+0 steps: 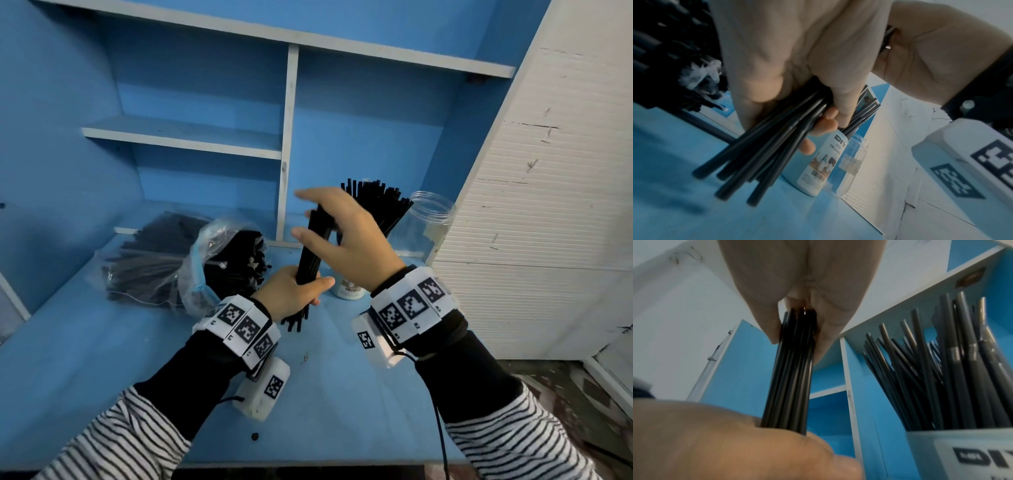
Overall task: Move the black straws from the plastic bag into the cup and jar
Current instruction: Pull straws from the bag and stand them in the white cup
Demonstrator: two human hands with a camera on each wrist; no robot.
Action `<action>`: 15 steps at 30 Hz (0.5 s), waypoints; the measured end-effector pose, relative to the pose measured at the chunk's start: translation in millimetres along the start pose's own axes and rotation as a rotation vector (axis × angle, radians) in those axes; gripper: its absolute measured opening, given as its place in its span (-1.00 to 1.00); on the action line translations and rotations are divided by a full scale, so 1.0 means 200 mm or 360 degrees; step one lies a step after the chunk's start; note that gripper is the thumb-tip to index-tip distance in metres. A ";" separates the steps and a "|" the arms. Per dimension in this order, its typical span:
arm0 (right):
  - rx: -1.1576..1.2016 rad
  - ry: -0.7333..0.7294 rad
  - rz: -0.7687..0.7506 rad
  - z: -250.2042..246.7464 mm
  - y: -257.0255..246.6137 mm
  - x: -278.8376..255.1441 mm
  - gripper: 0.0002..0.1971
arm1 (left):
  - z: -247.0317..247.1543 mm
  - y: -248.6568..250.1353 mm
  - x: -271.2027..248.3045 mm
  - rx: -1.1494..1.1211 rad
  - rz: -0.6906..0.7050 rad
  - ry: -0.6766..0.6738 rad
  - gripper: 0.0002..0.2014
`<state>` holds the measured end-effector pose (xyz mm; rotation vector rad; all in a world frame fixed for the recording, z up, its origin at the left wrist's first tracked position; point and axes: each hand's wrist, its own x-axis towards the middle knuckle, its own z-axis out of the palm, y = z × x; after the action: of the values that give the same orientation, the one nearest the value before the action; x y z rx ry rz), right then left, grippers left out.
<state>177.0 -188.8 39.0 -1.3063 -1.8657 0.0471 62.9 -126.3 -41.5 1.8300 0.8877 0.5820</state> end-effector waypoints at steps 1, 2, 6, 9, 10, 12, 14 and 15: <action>0.0036 0.0024 0.0068 -0.03 -0.01 0.00 -0.39 | 0.00 0.02 0.00 -0.0075 0.0031 0.0018 -0.63; 0.0092 0.0062 0.0144 -0.06 -0.02 0.00 -0.23 | 0.00 0.03 0.00 -0.0134 0.0055 0.0024 -0.62; 0.0111 0.0027 0.0335 -0.15 -0.03 -0.01 0.02 | -0.01 0.11 -0.01 -0.0122 0.0235 -0.0194 -0.62; 0.0080 -0.0226 0.0312 -0.17 0.00 -0.01 -0.30 | -0.01 0.19 -0.02 -0.0032 0.0293 -0.0457 -0.57; 0.0104 -0.0313 0.0280 -0.17 0.00 -0.01 -0.45 | -0.01 0.21 -0.03 0.0025 0.0284 -0.0561 -0.51; 0.0133 -0.0414 0.0224 -0.16 0.02 -0.01 -0.77 | 0.01 0.24 -0.03 0.0149 0.0276 -0.0721 -0.51; 0.0168 -0.0411 0.0214 -0.18 0.03 0.00 -0.96 | 0.02 0.26 -0.01 0.0119 0.0287 -0.0728 -0.57; 0.0151 -0.0379 0.0216 -0.19 0.04 0.01 -0.91 | 0.02 0.26 0.01 0.0051 0.0305 -0.0672 -0.59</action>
<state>208.0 -198.9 61.3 -1.4084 -1.9423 0.3725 84.4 -140.2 4.2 1.9811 0.4446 0.2788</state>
